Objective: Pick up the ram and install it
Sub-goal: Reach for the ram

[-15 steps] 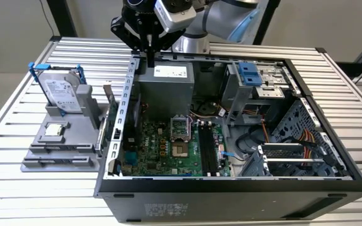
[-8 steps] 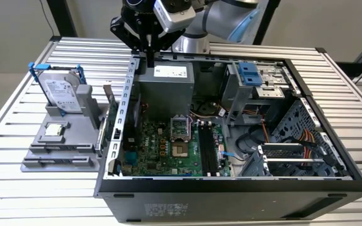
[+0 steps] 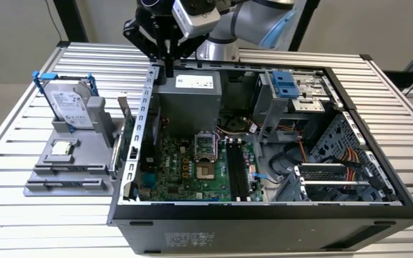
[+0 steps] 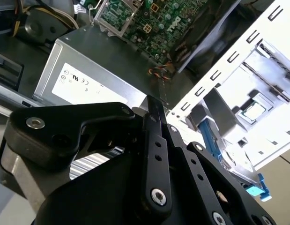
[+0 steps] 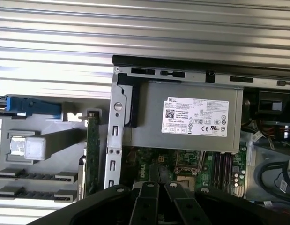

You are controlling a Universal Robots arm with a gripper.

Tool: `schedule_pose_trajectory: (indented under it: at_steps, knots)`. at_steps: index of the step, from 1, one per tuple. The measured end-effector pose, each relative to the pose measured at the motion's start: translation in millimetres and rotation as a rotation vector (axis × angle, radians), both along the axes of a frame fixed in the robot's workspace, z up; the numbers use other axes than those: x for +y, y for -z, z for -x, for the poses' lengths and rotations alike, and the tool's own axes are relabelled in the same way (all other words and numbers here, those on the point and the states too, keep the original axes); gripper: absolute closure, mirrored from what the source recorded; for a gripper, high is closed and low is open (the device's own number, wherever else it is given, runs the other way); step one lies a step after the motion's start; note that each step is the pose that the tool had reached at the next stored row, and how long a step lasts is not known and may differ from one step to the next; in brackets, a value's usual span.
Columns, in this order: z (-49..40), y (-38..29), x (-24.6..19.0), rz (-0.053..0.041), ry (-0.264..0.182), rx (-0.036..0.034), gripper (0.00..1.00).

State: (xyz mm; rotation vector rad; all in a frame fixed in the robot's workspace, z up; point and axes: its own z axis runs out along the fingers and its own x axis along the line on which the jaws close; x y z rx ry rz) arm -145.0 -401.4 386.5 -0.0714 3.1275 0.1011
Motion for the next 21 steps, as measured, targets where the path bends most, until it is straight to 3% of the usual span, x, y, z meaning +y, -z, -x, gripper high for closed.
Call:
schedule_pose_trajectory:
  at_steps: [10, 21]
  knots:
    - [9.4, 0.2, -4.6, 0.0, 0.006, 0.0074, 1.0]
    - [20.3, 0.6, -5.4, 0.0, 0.009, 0.0209, 1.0]
